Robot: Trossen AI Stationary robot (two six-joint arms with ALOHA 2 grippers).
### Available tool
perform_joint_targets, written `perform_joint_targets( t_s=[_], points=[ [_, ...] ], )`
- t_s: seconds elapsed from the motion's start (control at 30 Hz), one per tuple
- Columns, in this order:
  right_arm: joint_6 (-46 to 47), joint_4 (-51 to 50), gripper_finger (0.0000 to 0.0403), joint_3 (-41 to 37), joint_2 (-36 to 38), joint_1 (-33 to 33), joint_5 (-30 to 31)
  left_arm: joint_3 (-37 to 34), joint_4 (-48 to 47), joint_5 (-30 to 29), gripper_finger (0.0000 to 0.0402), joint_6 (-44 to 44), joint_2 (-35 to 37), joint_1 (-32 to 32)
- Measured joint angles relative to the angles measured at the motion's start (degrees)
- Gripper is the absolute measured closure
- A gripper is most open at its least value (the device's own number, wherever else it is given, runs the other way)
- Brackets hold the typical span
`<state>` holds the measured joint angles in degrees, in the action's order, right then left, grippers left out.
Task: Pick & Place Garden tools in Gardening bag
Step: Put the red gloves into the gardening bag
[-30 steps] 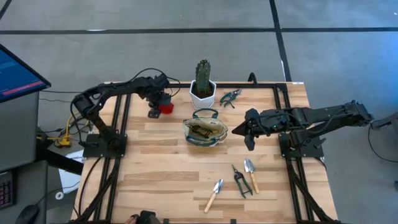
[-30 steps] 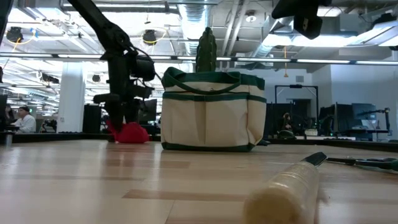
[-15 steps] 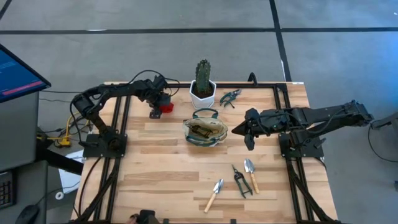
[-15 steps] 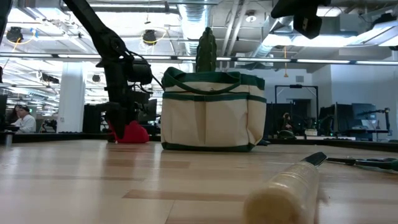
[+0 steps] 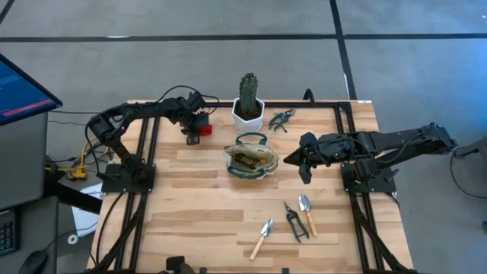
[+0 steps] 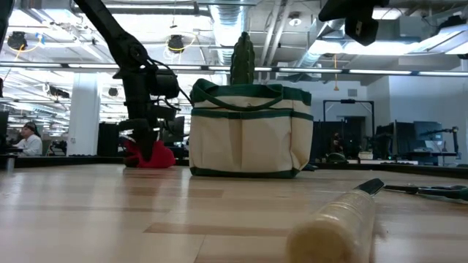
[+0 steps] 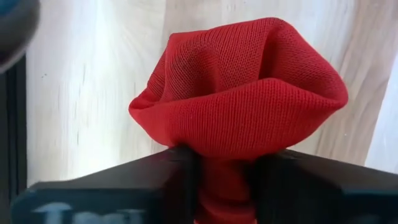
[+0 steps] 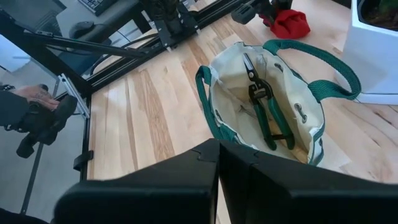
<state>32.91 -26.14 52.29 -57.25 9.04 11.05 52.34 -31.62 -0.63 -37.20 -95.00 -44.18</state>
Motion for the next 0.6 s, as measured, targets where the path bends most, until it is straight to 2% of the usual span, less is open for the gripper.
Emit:
perform_joint_targets(
  t_s=[0.13, 0.23, 0.37, 0.6],
  points=[
    [0.0, -0.01, 0.0403, 0.0, 0.0, 0.0, -0.02, -0.13, -0.77, -3.01, 0.033, 1.31, 1.73, 0.26],
    [0.04, -0.01, 0.0403, 0.0, 0.0, 0.0, -0.26, -0.17, -1.15, -5.03, 0.033, 3.04, 6.22, 0.37],
    [0.07, -0.01, 0.0403, 0.0, 0.0, 0.0, -0.42, -0.15, -3.88, -5.57, 0.0331, 3.41, 14.77, 0.35],
    [0.05, -0.01, 0.0403, 0.0, 0.0, 0.0, -0.45, -0.13, -6.0, -7.01, 0.033, 10.91, 33.84, 0.35]
  ],
)
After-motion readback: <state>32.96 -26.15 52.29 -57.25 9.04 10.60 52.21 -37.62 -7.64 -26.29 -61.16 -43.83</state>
